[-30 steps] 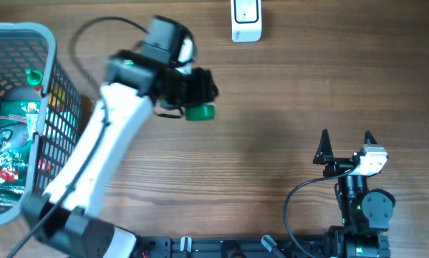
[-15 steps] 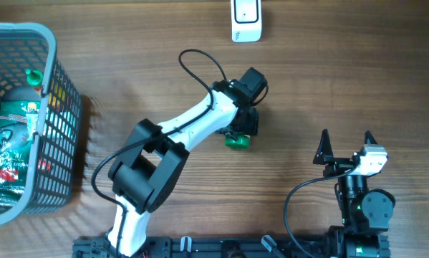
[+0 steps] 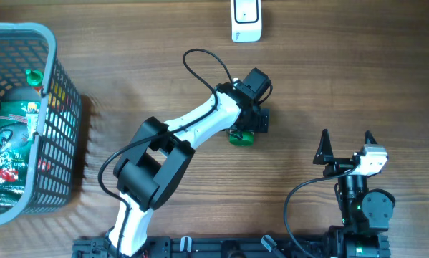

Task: Scan the item barcode
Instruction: 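Lift the green-lidded jar out and place it on the table, then reach into the basket and grasp the light green wipes pack, then place the green wipes pack beside the jar on the table, then reach into the basket and grasp the yellow-red bottle with green cap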

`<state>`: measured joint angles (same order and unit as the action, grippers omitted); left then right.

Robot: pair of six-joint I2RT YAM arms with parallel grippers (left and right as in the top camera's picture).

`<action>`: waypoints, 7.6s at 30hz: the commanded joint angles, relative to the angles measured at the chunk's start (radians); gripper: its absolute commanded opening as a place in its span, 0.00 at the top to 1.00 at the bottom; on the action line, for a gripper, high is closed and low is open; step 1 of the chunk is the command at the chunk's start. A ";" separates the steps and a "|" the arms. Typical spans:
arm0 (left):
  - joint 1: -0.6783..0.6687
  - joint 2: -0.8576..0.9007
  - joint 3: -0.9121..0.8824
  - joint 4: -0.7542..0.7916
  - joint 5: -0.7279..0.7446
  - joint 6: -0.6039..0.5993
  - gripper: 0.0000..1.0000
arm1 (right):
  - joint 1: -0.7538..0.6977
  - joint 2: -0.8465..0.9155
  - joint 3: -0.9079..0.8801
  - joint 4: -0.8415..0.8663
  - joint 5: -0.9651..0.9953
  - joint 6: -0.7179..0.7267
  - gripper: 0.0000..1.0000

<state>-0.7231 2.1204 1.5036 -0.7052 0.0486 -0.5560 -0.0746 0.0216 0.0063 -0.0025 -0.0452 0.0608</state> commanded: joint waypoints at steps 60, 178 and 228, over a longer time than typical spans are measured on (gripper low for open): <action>1.334 0.011 0.228 -0.538 -0.142 -0.313 0.14 | -0.002 -0.004 -0.001 0.003 -0.014 0.018 0.00; 1.349 -0.580 0.240 -0.040 -0.104 0.156 0.00 | -0.002 -0.004 -0.001 0.003 -0.014 0.018 0.00; 1.325 -0.302 0.426 -0.444 0.081 0.155 0.60 | -0.002 -0.004 -0.001 0.003 -0.014 0.018 0.00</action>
<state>0.5777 1.9911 1.9186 -1.1690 0.1280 -0.4015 -0.0746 0.0223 0.0063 -0.0025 -0.0460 0.0608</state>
